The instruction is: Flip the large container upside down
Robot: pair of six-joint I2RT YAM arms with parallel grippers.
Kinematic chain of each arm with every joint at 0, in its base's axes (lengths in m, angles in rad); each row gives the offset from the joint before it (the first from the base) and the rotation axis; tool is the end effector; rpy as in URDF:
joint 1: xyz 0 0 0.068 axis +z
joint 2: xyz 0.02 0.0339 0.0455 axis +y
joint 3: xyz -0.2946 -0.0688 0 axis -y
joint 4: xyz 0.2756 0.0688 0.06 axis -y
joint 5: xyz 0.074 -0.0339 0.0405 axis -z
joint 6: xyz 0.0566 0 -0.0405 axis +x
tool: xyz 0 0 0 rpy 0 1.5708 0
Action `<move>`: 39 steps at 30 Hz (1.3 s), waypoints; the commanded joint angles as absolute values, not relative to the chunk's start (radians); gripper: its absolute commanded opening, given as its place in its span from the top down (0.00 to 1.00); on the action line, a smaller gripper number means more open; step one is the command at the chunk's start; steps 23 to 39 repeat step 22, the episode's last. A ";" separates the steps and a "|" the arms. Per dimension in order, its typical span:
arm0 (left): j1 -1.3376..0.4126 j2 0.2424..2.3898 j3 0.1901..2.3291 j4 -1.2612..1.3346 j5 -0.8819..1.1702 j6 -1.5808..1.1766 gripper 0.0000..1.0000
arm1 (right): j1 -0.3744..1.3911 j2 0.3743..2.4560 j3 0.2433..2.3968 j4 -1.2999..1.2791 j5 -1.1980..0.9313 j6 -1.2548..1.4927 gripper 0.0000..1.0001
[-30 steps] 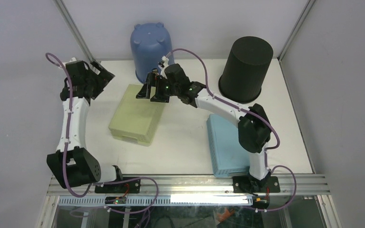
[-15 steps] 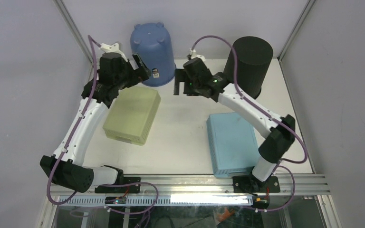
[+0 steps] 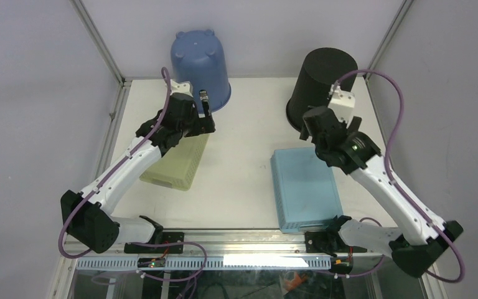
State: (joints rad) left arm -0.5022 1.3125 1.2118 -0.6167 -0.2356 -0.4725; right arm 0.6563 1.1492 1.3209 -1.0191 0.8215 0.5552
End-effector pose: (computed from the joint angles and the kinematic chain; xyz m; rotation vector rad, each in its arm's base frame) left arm 0.2888 -0.1435 0.3455 -0.0885 2.2746 -0.2462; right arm 0.2117 0.1107 0.4041 0.2386 2.1074 -0.2984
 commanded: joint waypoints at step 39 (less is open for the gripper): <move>-0.500 1.140 1.156 -0.503 -0.386 -0.437 0.01 | 0.659 0.925 1.146 -0.715 0.885 0.543 0.01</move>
